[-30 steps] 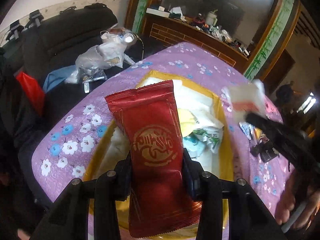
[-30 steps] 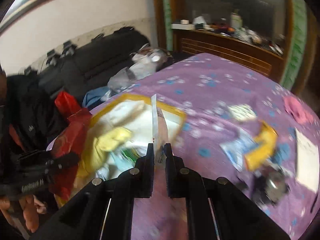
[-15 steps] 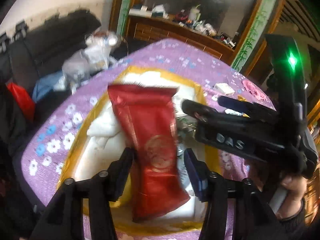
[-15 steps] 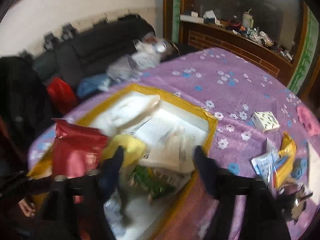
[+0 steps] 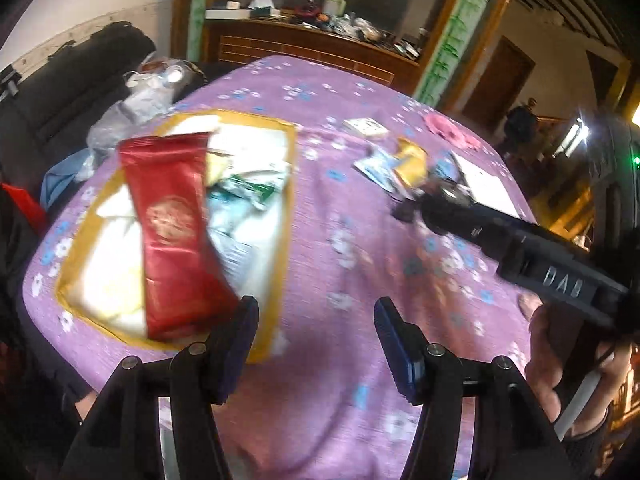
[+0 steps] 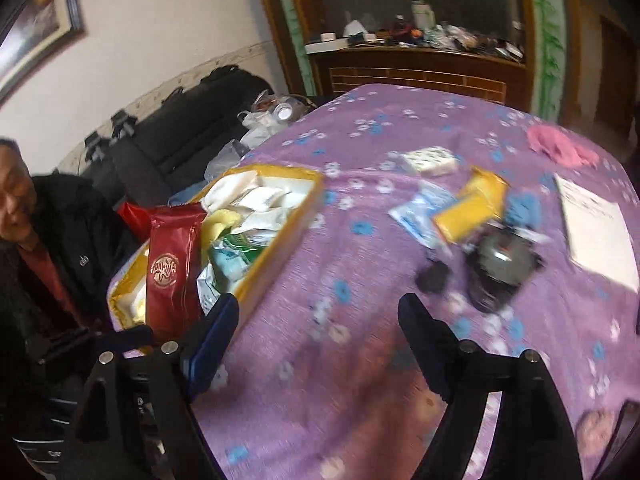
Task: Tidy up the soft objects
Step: 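Move right tool to the blue cloth while left tool moves toward the yellow packet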
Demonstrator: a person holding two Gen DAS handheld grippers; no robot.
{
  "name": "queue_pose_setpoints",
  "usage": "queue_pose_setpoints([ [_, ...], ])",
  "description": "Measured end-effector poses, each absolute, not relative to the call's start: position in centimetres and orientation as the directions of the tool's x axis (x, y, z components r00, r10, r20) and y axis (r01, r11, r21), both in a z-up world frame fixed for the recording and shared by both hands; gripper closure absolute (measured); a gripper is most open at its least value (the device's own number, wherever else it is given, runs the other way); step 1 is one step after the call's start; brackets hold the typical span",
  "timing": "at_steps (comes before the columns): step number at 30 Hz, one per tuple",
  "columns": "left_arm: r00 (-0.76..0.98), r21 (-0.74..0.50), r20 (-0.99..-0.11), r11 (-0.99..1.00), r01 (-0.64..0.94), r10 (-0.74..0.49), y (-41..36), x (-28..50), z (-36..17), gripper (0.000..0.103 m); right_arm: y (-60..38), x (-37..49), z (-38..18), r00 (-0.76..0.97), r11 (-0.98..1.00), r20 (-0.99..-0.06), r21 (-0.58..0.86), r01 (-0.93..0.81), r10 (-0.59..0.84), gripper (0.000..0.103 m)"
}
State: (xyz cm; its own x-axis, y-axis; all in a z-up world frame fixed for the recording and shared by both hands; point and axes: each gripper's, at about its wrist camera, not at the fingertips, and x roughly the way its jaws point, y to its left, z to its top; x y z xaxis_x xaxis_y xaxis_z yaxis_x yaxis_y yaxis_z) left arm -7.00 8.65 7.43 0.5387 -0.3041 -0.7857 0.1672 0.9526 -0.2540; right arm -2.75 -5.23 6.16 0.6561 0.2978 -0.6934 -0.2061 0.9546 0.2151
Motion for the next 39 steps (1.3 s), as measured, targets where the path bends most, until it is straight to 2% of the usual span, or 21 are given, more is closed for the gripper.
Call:
queue_pose_setpoints([
  [7, 0.518, -0.281, -0.780, 0.936, 0.211, -0.351, 6.0, -7.5, 7.7, 0.040, -11.6, -2.5, 7.7, 0.700, 0.952, -0.657, 0.286, -0.113, 0.280, 0.013],
  [10, 0.512, -0.297, -0.779, 0.932, 0.209, -0.363, 5.7, -6.9, 7.1, 0.040, -13.4, -0.7, 7.1, 0.697, 0.963, -0.678, 0.259, -0.070, 0.233, 0.013],
  [13, 0.494, -0.323, -0.783, 0.926, 0.196, -0.378, 5.5, -5.9, 6.3, 0.040, -14.9, 1.2, 6.1, 0.667, 0.954, -0.700, 0.296, -0.054, 0.255, 0.013],
  [22, 0.485, -0.321, -0.791, 0.928, 0.191, -0.374, 4.6, -3.3, 4.9, 0.040, -18.6, 7.3, 7.0, 0.697, 0.964, -0.697, 0.265, 0.033, 0.168, 0.013],
  [30, 0.453, -0.331, -0.810, 0.928, 0.171, -0.372, 3.5, -0.6, 3.0, 0.040, -21.3, 12.3, 2.4, 0.650, 0.955, -0.739, 0.288, 0.070, 0.175, 0.013],
  [34, 0.453, -0.368, -0.800, 0.918, 0.145, -0.393, 3.3, 0.7, 2.4, 0.040, -21.7, 12.3, 1.7, 0.651, 0.948, -0.733, 0.312, 0.067, 0.196, 0.013],
  [39, 0.451, -0.355, -0.803, 0.920, 0.164, -0.390, 1.7, 2.4, 2.8, 0.040, -21.3, 12.2, 1.2, 0.643, 0.941, -0.730, 0.337, 0.044, 0.231, 0.013],
])
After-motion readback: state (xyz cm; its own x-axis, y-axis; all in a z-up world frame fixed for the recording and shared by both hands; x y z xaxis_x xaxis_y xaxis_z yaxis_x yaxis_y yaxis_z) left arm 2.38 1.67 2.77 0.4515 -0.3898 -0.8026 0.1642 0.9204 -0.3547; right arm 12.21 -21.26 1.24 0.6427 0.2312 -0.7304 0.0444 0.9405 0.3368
